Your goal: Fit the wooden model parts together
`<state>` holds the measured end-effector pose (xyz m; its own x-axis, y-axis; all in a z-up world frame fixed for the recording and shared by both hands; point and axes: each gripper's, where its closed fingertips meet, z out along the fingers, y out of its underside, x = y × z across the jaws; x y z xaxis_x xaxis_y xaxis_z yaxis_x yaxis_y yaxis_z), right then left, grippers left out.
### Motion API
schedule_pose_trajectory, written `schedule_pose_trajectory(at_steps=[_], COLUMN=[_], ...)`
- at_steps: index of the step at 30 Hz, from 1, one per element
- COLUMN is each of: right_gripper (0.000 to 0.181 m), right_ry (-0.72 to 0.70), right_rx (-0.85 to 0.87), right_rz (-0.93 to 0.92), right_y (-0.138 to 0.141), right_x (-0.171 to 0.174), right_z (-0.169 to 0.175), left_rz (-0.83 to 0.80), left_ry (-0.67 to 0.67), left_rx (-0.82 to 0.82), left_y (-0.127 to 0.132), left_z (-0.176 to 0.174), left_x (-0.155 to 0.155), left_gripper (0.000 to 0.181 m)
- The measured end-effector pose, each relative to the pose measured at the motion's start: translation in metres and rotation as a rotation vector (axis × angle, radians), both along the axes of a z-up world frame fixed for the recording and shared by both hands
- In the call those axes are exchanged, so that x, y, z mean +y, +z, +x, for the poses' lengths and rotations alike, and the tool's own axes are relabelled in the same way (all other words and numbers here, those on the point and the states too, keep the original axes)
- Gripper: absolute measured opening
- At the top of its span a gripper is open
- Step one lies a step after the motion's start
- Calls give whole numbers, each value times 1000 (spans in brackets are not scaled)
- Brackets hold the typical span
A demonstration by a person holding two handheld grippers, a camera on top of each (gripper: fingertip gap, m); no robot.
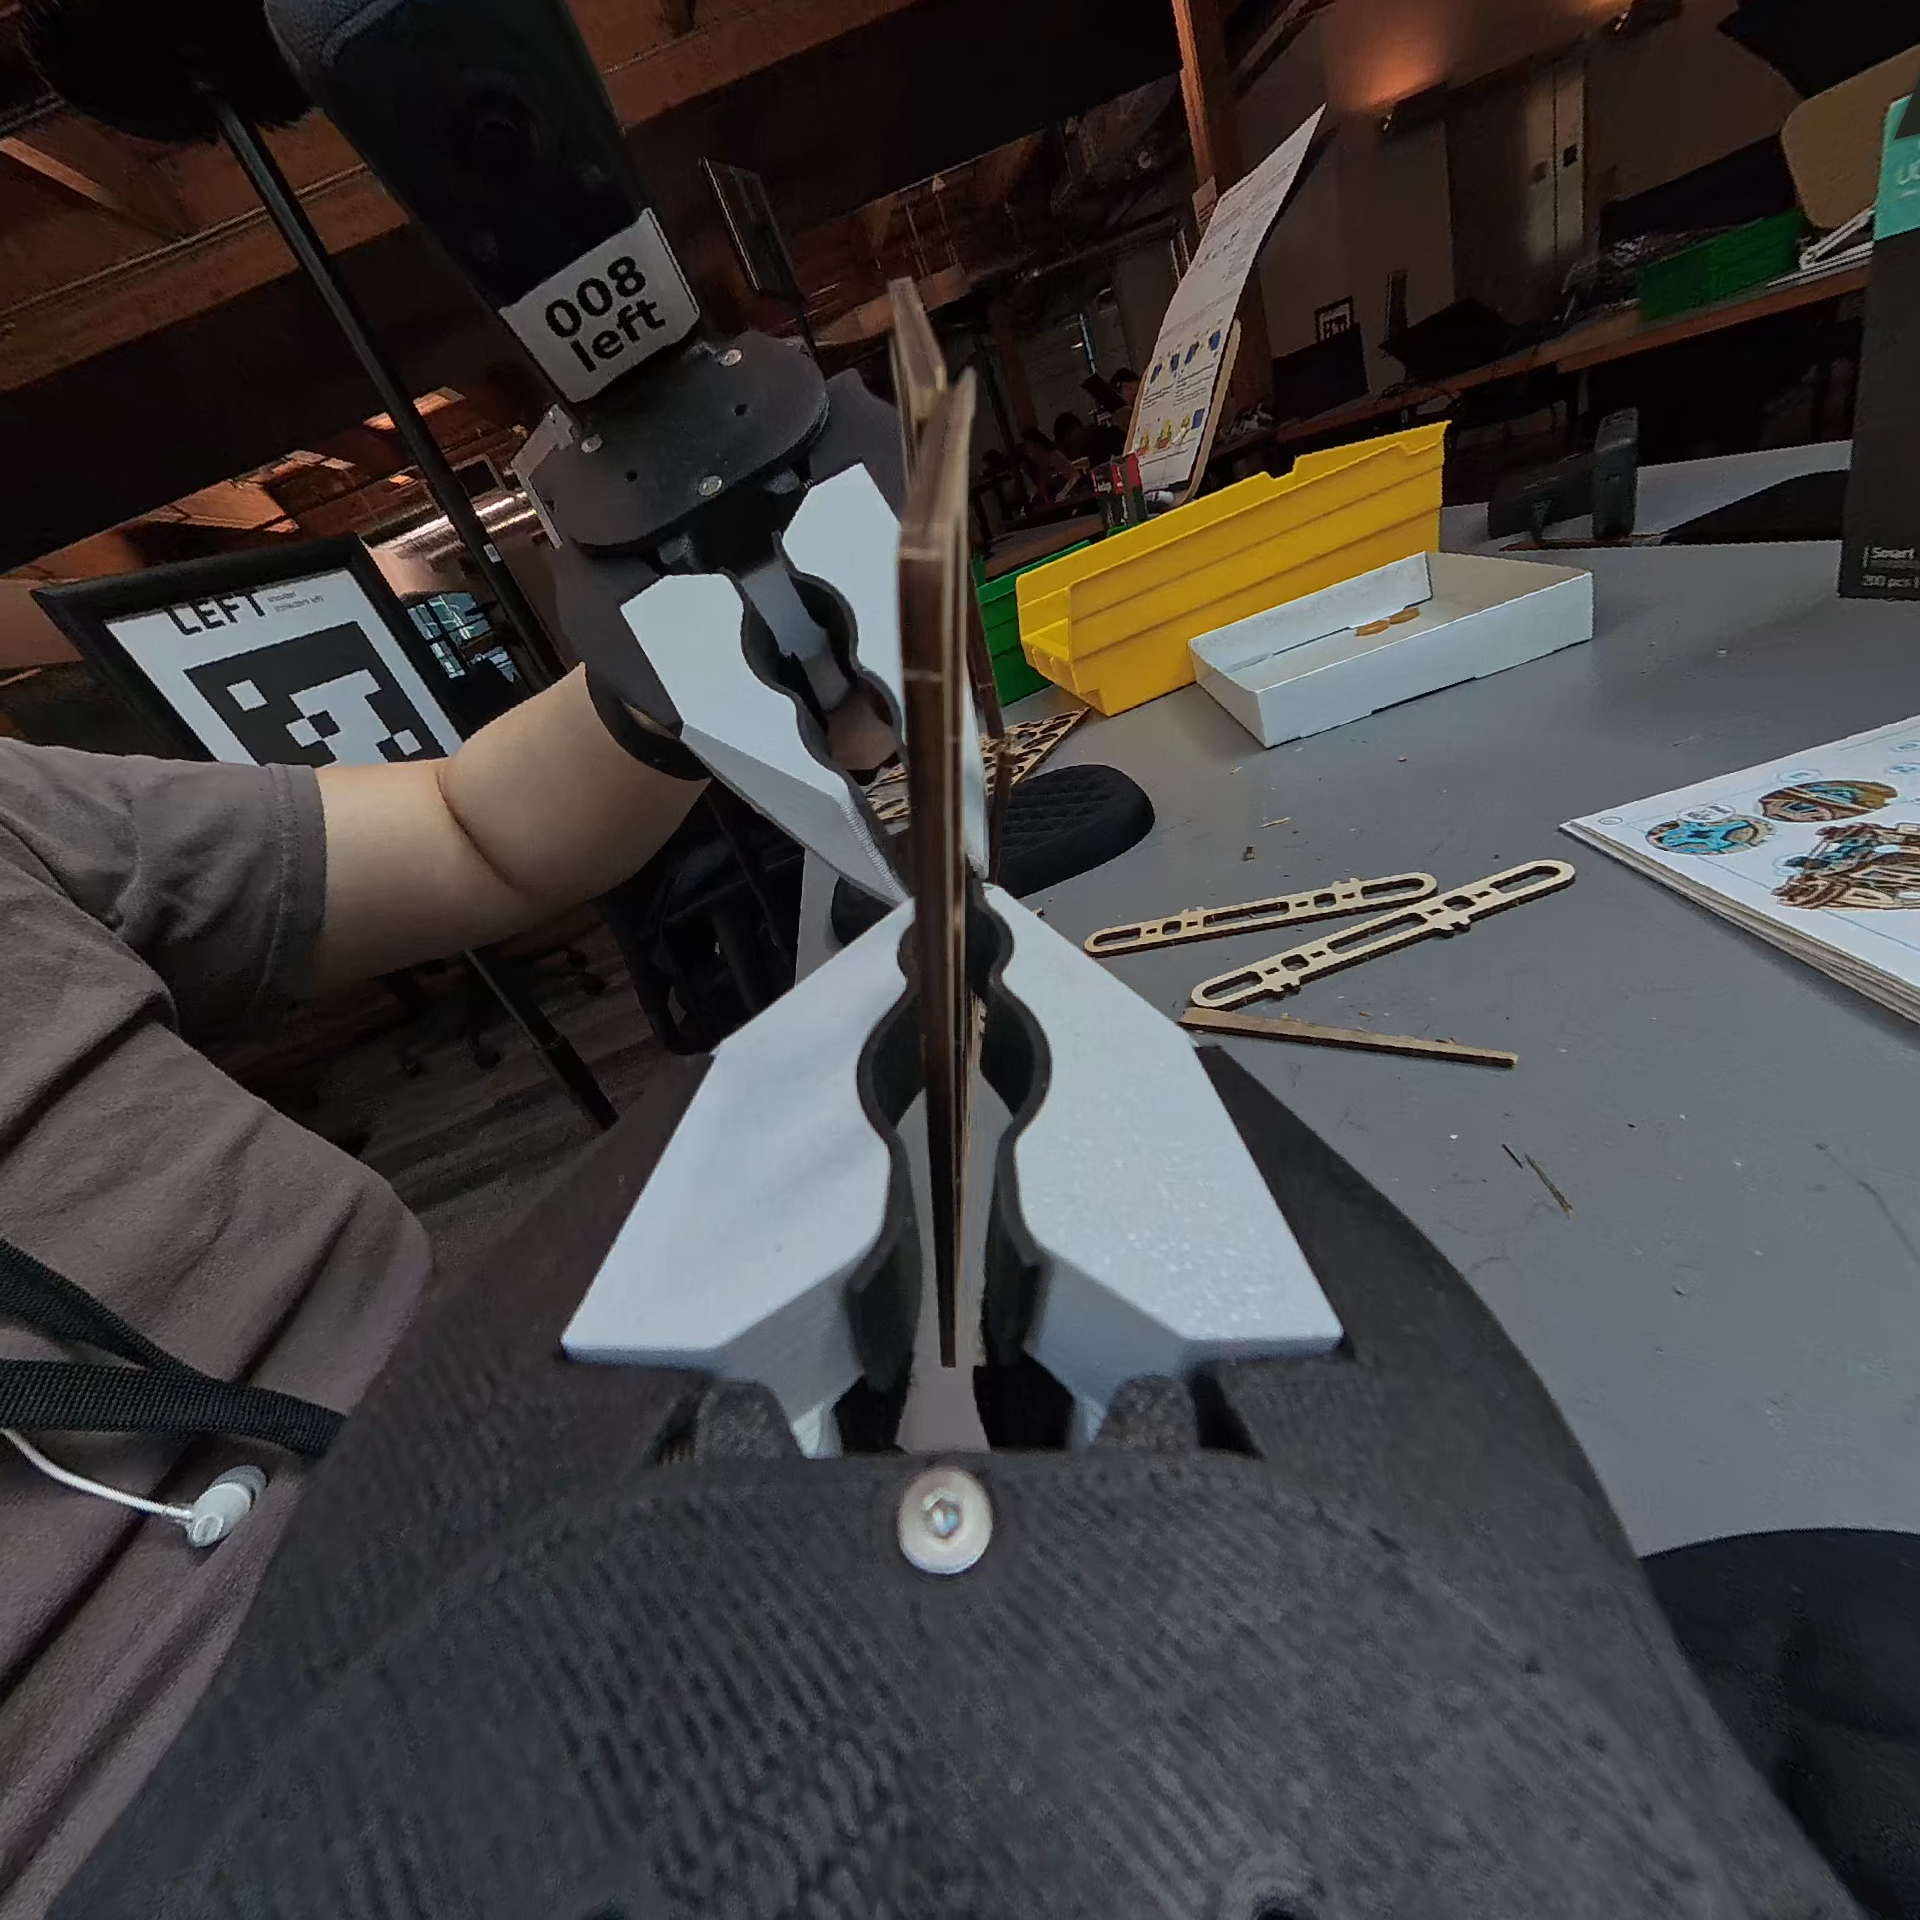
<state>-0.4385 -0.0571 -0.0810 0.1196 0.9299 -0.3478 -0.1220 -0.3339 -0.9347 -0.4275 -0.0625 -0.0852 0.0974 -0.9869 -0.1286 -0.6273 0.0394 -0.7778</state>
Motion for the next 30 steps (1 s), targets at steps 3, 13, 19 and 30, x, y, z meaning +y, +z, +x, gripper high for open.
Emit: schedule_pose_trajectory(at_steps=[3,13,19,30], right_gripper=[0,0,0,0], right_ry=[-2,-4,-32,-49], right_rx=[-18,-77,-109,-152], right_rz=[-3,-34,-43,-60], right_y=[-3,-12,-17,-24], right_x=[1,4,8,11], right_z=[-2,-7,-8,-11], left_rz=[13,-64,-77,48], left_ry=[27,115,135,220], left_rx=[3,-133,-207,-235], left_y=[-2,-10,-15,-20], left_z=[-3,-7,-7,-12], left_x=[1,4,8,11], left_gripper=[3,2,6,1])
